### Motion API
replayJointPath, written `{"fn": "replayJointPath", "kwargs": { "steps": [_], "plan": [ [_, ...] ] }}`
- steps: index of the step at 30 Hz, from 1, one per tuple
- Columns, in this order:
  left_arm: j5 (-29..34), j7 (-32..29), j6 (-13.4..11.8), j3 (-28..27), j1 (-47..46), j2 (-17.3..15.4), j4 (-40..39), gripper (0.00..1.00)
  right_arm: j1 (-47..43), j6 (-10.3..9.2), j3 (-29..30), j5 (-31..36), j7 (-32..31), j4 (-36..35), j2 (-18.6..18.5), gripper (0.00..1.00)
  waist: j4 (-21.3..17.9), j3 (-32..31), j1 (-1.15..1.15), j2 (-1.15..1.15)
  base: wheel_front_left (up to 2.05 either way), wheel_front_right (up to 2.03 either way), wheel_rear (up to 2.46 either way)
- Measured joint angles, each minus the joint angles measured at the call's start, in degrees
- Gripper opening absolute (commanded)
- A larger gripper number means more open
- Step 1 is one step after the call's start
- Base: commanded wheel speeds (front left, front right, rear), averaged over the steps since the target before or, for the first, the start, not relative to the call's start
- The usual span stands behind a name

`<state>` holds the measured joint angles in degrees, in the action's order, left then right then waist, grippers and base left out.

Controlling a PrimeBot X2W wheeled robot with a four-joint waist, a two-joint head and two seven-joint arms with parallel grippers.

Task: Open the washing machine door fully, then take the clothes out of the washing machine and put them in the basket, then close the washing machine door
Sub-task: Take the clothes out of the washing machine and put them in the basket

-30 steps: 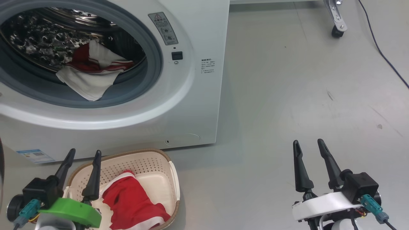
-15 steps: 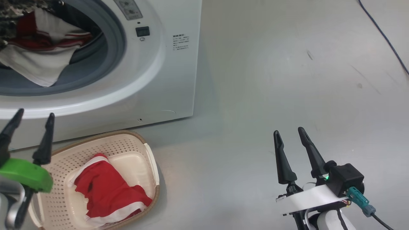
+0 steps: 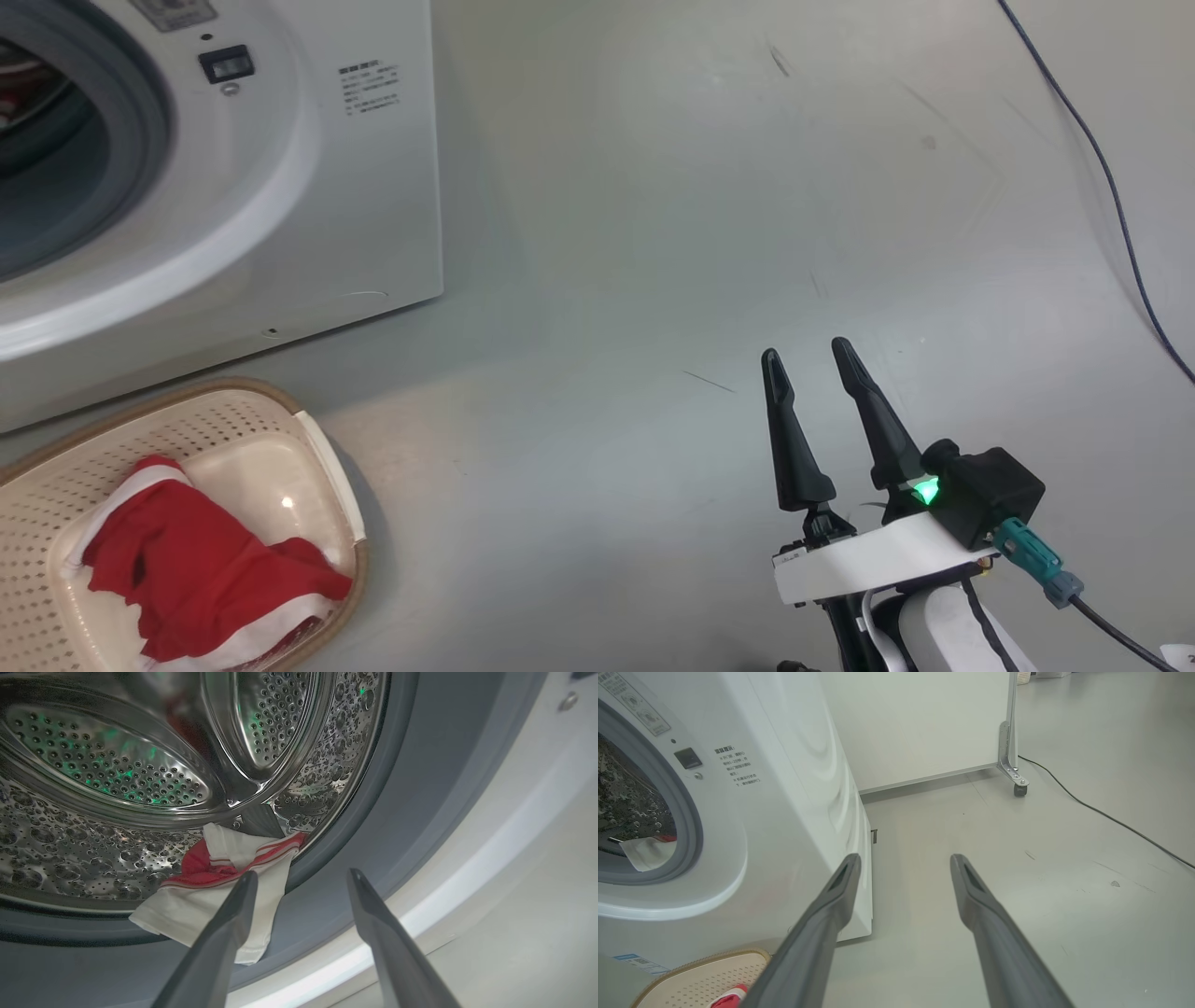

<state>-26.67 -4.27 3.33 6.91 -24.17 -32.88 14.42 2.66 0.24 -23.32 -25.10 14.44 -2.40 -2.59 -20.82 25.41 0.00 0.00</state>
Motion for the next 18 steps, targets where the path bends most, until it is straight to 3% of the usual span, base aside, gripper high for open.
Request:
{"fn": "replayJointPath", "kwargs": {
  "steps": [10,18],
  "plan": [
    [2.6,-8.2,0.1,0.5,-6.9,-5.6,5.9,1.0,1.9,-1.93,-2.6,-2.7,0.0,-1.5,0.0,1.0,-4.6,4.0,0.0,0.0,0.0,0.0,0.0],
    [9.2,-12.5,1.8,3.9,-12.0,-13.1,7.5,1.0,3.0,-2.92,-4.1,-3.6,0.0,-2.6,0.1,1.0,-6.7,6.7,0.0,0.0,0.0,0.0,0.0]
  ]
}}
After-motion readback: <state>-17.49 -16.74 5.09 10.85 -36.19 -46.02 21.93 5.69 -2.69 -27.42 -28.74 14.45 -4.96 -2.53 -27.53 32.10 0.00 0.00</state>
